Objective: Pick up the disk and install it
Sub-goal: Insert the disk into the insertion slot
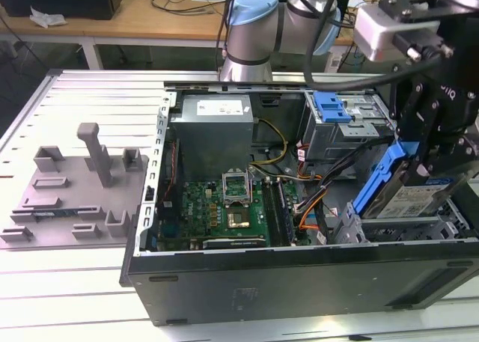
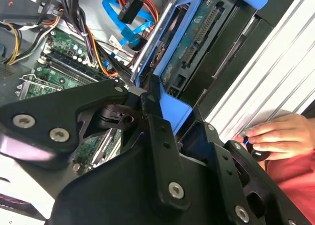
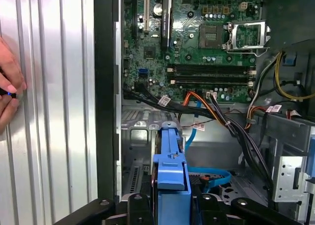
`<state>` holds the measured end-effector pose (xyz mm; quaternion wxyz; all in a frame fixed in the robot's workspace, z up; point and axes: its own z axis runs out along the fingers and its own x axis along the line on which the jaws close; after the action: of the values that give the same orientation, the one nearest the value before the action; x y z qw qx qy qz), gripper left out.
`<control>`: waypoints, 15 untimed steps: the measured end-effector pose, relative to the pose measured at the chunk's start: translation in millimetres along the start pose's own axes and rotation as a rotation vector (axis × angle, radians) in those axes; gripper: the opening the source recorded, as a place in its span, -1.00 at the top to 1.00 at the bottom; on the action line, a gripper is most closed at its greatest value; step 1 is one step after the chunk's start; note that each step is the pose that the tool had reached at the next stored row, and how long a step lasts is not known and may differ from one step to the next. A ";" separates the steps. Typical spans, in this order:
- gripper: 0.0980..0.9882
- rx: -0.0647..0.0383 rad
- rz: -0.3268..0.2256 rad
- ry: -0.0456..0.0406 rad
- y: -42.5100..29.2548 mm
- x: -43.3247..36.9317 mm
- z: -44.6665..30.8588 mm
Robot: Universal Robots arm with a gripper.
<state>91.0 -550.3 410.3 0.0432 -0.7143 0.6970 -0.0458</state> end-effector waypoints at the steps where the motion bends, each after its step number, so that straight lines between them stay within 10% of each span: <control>1: 0.39 0.000 0.000 -0.0002 0.3 0.8 2.0; 15: 0.07 0.001 -0.005 -0.0022 4.9 2.1 6.0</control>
<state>86.9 -552.5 403.7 0.0442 -0.7160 0.6952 -0.0454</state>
